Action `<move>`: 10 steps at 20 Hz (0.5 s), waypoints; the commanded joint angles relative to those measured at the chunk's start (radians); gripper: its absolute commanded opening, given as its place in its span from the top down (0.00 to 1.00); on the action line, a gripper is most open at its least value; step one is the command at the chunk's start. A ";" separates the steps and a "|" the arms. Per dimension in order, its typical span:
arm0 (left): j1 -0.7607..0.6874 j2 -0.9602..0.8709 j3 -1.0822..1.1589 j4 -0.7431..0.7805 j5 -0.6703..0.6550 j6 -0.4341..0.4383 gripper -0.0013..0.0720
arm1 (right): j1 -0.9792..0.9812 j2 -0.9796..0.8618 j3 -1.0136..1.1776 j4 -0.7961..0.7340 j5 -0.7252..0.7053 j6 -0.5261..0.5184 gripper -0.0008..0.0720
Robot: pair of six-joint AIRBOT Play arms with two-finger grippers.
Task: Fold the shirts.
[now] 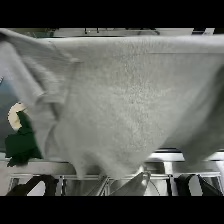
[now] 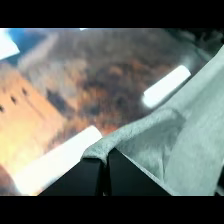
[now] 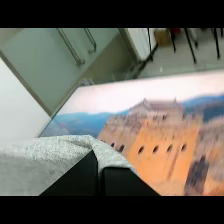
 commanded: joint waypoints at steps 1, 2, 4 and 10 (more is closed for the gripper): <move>-0.145 -0.252 -0.115 0.150 -0.077 0.084 0.96 | 0.093 -0.075 -0.340 -0.027 -0.230 -0.077 0.97; -0.171 -0.360 -0.115 0.140 -0.106 0.110 0.96 | 0.140 -0.128 -0.416 -0.025 -0.351 -0.131 0.97; -0.201 -0.600 -0.033 0.138 -0.144 0.133 0.96 | 0.237 -0.299 -0.476 0.017 -0.586 -0.272 0.97; -0.150 -1.115 0.383 0.107 -0.172 -0.020 0.01 | 0.306 -0.849 -0.274 0.479 -0.584 -0.779 0.42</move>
